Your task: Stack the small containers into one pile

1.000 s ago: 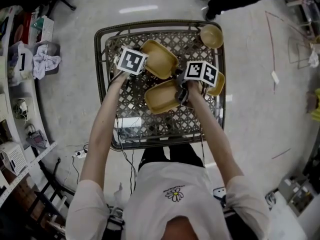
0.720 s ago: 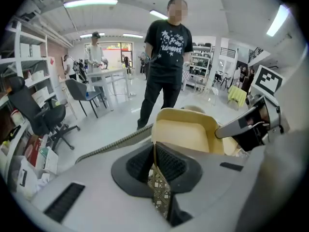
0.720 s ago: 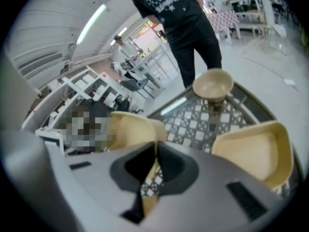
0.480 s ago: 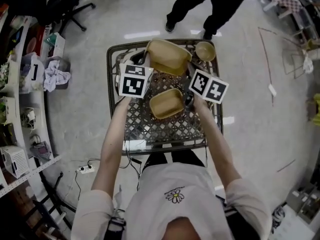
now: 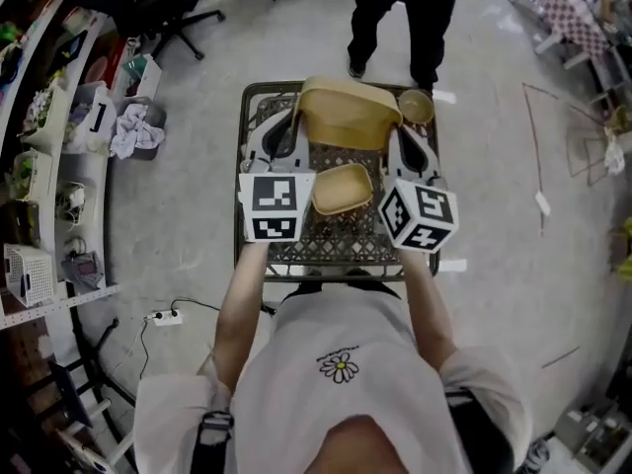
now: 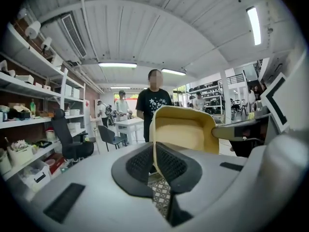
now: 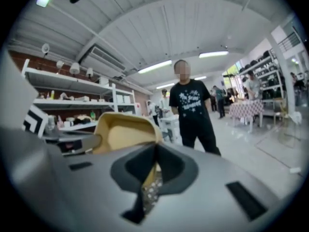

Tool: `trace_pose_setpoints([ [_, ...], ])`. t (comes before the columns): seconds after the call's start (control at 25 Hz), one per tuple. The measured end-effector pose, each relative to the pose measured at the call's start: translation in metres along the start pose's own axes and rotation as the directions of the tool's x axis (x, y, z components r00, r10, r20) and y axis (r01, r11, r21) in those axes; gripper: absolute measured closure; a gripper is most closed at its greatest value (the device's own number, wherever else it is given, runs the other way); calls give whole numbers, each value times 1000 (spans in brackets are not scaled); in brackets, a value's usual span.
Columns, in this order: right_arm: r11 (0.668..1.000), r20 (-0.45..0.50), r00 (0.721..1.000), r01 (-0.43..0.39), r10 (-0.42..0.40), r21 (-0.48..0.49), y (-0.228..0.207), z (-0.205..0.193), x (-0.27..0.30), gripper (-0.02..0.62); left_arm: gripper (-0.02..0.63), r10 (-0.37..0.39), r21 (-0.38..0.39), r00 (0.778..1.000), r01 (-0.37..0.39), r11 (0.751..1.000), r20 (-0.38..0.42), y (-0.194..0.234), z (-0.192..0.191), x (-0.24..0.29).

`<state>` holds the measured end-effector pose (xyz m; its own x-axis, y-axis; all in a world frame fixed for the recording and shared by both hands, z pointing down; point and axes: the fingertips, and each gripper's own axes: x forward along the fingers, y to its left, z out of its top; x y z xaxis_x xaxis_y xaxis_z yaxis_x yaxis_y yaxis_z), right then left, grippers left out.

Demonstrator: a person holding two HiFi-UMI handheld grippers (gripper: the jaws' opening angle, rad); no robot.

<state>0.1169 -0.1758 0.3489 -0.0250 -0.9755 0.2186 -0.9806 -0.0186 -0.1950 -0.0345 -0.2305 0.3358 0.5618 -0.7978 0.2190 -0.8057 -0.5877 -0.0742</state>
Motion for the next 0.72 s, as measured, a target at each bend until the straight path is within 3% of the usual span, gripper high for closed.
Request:
trace_pose_setpoints([
  [0.16, 995, 82, 996, -28, 36, -91, 17, 18, -26, 560, 571, 92, -29, 994, -91, 995, 62, -2, 10, -33],
  [0.32, 988, 118, 991, -38, 56, -149, 20, 21, -45, 560, 571, 134, -35, 988, -131, 991, 81, -14, 11, -54],
  [0.6, 986, 92, 994, -51, 66, -162, 13, 15, -47, 560, 571, 152, -44, 987, -150, 988, 50, -24, 1, -56],
  [0.72, 984, 2, 996, -87, 89, -155, 13, 2, -34, 560, 569, 151, -76, 988, -153, 985, -21, -19, -18, -52],
])
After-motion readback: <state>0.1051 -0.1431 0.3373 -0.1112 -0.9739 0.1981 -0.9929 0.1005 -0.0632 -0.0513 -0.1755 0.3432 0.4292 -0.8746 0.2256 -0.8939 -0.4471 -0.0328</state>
